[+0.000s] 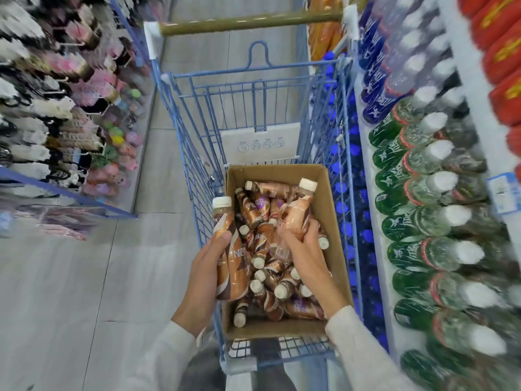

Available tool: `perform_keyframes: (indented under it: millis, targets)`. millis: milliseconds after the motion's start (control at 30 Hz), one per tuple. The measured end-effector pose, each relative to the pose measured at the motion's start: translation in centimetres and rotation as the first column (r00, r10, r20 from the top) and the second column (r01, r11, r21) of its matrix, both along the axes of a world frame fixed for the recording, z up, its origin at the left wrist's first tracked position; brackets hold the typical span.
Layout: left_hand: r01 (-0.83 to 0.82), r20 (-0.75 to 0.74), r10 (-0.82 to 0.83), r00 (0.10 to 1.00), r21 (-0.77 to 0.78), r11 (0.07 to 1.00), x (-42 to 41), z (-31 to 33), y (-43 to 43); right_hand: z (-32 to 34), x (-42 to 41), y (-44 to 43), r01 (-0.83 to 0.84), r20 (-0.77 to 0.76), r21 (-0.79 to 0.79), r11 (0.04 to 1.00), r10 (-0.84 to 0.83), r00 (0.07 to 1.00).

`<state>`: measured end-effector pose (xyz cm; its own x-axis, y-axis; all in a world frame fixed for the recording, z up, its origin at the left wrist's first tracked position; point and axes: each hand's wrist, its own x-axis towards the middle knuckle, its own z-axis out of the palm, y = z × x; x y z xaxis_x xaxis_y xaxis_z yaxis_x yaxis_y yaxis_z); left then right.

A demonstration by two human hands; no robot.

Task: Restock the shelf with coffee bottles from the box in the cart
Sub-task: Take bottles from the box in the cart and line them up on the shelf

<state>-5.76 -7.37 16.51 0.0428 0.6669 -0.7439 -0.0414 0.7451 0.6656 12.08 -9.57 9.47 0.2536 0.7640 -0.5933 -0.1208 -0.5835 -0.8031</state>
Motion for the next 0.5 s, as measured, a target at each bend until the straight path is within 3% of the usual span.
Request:
perform_keyframes:
  millis: [267,500]
  targets:
    - [-0.015,0.077,0.006,0.997,0.117,0.993,1.5,4.5,-4.5,6.9,-1.1,-7.6,0.055,-0.095,0.075,0.996,-0.048,0.994]
    - [0.097,0.186,-0.137,0.973,0.210,0.973,1.2,8.8,-8.2,12.7,-3.2,-13.3,0.141,-0.067,0.168,0.976,-0.132,0.989]
